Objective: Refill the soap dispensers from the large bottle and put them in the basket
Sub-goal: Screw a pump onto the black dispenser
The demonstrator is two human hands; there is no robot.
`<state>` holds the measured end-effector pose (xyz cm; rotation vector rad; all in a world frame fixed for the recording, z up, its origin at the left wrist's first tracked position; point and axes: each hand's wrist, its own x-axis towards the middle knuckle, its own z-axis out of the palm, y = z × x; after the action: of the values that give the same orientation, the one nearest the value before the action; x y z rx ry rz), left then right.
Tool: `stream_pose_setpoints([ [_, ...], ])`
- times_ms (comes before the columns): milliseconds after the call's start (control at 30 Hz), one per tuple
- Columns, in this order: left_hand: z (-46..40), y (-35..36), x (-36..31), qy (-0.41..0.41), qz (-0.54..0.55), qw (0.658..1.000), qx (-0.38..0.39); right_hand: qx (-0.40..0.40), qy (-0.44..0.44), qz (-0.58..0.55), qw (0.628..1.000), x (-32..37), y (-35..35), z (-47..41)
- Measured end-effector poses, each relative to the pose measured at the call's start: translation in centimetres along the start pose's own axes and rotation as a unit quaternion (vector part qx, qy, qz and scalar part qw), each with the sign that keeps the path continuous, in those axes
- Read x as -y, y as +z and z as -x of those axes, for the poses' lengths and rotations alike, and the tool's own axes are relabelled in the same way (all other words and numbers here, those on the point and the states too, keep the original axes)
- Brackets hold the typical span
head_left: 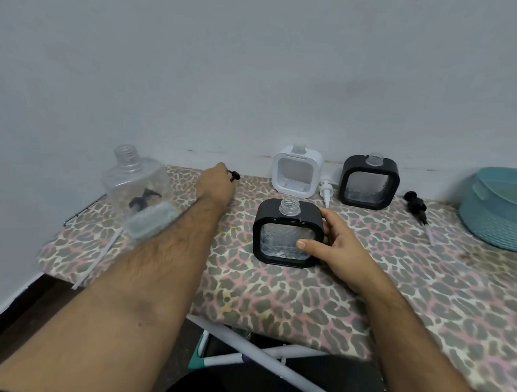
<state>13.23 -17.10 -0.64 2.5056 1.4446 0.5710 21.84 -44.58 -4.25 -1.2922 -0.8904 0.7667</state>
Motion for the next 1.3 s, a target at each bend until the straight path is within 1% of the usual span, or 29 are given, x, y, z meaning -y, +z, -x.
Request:
stream_pose_setpoints([
  [67, 1.5, -0.8, -0.9, 0.033, 0.027, 0.999, 0.011, 0.004, 0.01, 0.002, 1.0, 0.2, 0.1, 0.1],
  [167, 3.6, -2.6, -2.0, 0.053, 0.094, 0.994, 0.017, 0.005, 0.028, 0.004, 1.0, 1.1, 0.4, 0.7],
  [267, 5.5, -4.7, -2.5, 0.082, 0.18, 0.98, -0.008, 0.004, 0.045, 0.037, 0.998, 1.8, 0.9, 1.5],
  [333, 6.8, -6.6, -2.7, 0.101, 0.245, 0.964, -0.027, 0.001, 0.057, 0.046, 0.997, 2.2, 1.4, 2.2],
  [433, 8.2, -9.1, -2.8, 0.102, 0.361, 0.927, -0.033, -0.001, 0.057, 0.056, 0.997, 2.5, 2.1, 3.2],
  [567, 9.7, -11.4, -3.0, 0.108, 0.516, 0.85, -0.015, -0.005, 0.049, 0.084, 0.995, 2.7, 3.1, 4.1],
  [700, 11.5, -13.4, -3.9, 0.109, 0.615, 0.781, -0.025, -0.012, 0.04, 0.079, 0.996, 2.7, 3.8, 4.7],
  [767, 12.4, -13.9, -4.6, 0.113, 0.639, 0.761, -0.02, -0.015, 0.038, 0.083, 0.996, 2.7, 4.0, 4.7],
  [867, 13.4, -13.6, -5.6, 0.116, 0.65, 0.751, 0.0, -0.02, 0.042, 0.091, 0.995, 2.7, 4.0, 4.6],
  [933, 14.1, -13.0, -6.1, 0.113, 0.649, 0.752, 0.014, -0.021, 0.044, 0.086, 0.995, 2.7, 4.1, 4.7],
  [1133, 15.3, -10.1, -5.8, 0.122, 0.61, 0.781, 0.051, -0.02, 0.044, 0.084, 0.995, 2.6, 4.1, 4.6],
  [1233, 15.8, -8.8, -4.7, 0.13, 0.574, 0.804, 0.09, -0.02, 0.047, 0.08, 0.996, 2.6, 4.1, 4.6],
  [1300, 16.0, -8.1, -4.0, 0.129, 0.56, 0.81, 0.113, -0.024, 0.054, 0.077, 0.995, 2.7, 4.0, 4.6],
])
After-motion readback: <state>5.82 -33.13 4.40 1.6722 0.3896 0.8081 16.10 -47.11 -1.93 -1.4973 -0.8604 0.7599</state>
